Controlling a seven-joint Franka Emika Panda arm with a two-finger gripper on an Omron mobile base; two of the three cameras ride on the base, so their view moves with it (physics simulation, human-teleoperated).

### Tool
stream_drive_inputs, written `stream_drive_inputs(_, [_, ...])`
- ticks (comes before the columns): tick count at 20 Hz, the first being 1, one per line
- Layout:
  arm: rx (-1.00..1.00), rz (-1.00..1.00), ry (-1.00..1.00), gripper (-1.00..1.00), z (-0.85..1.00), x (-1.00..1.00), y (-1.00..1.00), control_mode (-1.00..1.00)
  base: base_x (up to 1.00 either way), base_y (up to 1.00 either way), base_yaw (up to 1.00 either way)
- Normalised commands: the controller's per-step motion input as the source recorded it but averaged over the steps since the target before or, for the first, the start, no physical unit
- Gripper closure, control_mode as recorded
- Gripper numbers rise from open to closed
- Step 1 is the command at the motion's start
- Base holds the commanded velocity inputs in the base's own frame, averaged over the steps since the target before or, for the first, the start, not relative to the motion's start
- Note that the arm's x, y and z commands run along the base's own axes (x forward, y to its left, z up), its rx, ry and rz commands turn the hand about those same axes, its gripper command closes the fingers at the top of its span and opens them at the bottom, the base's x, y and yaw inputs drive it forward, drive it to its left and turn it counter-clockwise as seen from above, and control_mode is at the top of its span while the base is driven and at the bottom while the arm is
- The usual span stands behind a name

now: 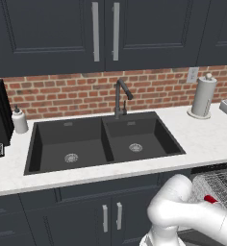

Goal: Pick up the cup and bowl from the counter, place them in the dishwasher, and close the dishwasher door.

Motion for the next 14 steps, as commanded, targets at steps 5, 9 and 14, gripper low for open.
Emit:
stream_drive_inputs(5, [0.00, -0.21, 0.00, 1.00, -0.57, 0.19, -0.38, -1.00, 0.00, 0.00, 0.00])
stream_drive_inputs(9, [0.00, -0.15, 0.00, 1.00, -0.38, 0.09, -0.18, -1.00, 0.00, 0.00, 0.00])
stream_drive_inputs(14, [0.00, -0.11, 0.00, 1.00, -0.24, 0.09, -0.09, -1.00, 0.00, 0.00, 0.00])
